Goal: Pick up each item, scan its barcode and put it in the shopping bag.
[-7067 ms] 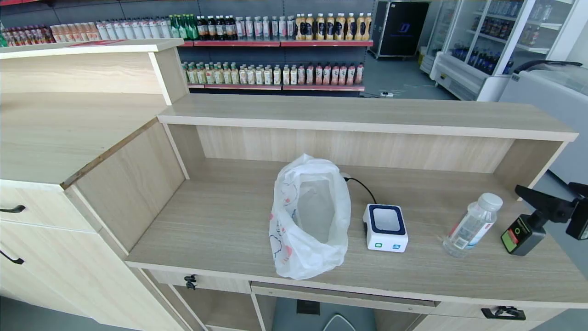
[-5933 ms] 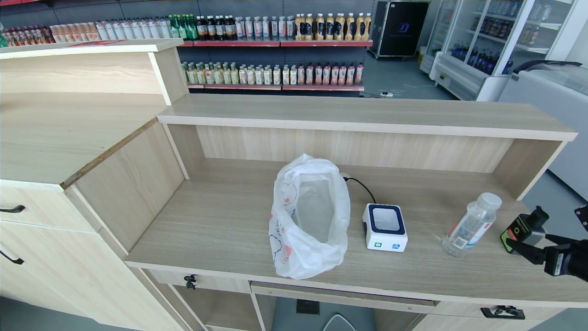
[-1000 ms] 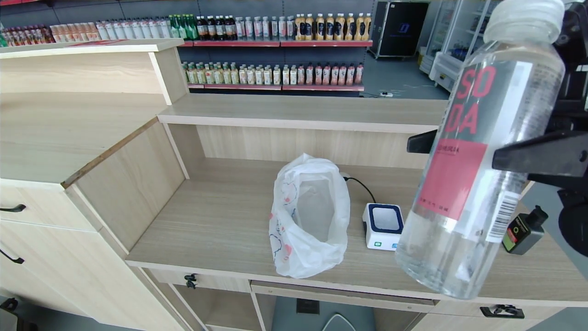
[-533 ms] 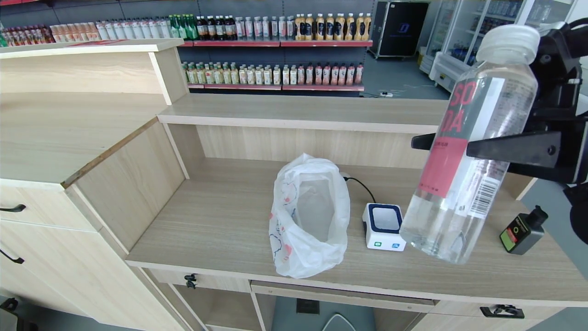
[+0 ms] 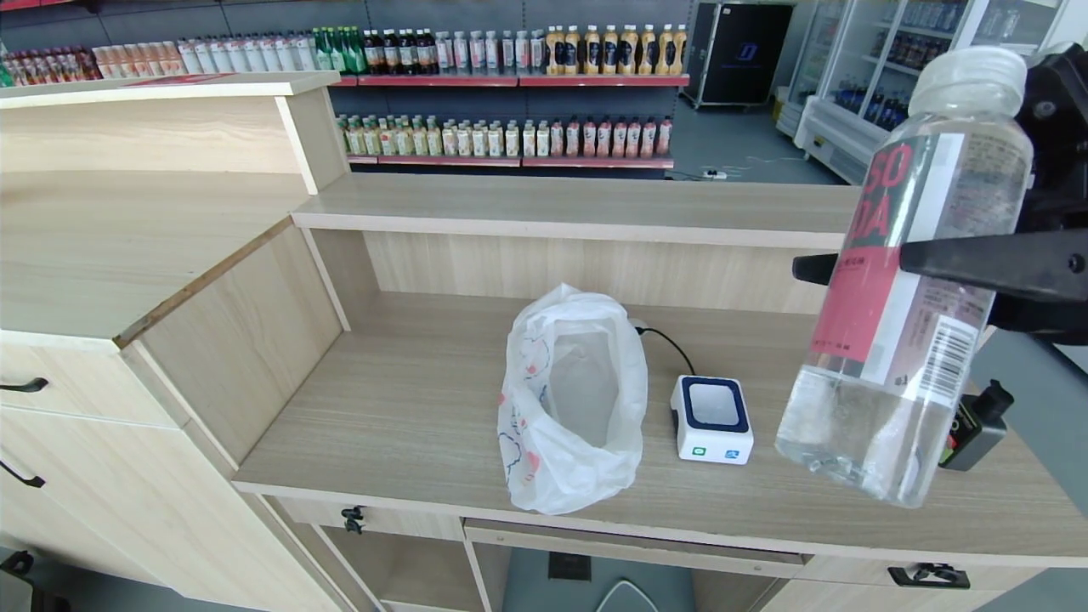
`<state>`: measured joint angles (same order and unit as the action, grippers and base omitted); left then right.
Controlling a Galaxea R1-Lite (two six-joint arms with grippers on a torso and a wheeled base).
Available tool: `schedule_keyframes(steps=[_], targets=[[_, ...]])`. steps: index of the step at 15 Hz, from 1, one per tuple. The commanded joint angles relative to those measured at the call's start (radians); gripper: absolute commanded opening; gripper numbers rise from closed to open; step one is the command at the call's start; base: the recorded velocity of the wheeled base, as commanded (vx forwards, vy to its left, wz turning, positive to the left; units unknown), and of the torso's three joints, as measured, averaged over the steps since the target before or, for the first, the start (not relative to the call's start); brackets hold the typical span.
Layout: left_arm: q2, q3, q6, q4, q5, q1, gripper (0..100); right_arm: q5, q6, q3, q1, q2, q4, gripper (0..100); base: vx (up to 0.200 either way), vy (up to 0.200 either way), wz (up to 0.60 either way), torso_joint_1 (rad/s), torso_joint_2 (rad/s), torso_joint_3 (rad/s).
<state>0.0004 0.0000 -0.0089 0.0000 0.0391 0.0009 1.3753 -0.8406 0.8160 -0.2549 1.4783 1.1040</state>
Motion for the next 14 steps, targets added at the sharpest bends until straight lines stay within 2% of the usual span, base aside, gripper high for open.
schedule_keyframes(steps=[1,4,8,12,14], targets=[[0.000,0.000,0.000,0.000,0.001,0.001,100,0.001,0.011,0.002,-0.024,-0.019,0.000,0,0.000,0.000,0.00,0.000,0.00,0.000],[0.000,0.000,0.000,0.000,-0.001,0.001,100,0.002,0.080,0.005,-0.149,-0.016,0.002,0,0.000,0.000,0.00,0.000,0.00,0.000],[0.000,0.000,0.000,0.000,-0.001,0.001,100,0.002,0.244,0.005,-0.277,0.048,0.002,0,0.000,0.000,0.00,0.000,0.00,0.000],[0.000,0.000,0.000,0.000,0.001,0.001,100,0.001,0.505,0.104,-0.284,0.168,0.000,0,0.000,0.000,0.00,0.000,0.00,0.000],[0.000,0.000,0.000,0.000,0.001,0.001,100,-0.012,0.604,0.134,-0.236,0.168,-0.003,0,0.000,0.000,0.00,0.000,0.00,0.000]])
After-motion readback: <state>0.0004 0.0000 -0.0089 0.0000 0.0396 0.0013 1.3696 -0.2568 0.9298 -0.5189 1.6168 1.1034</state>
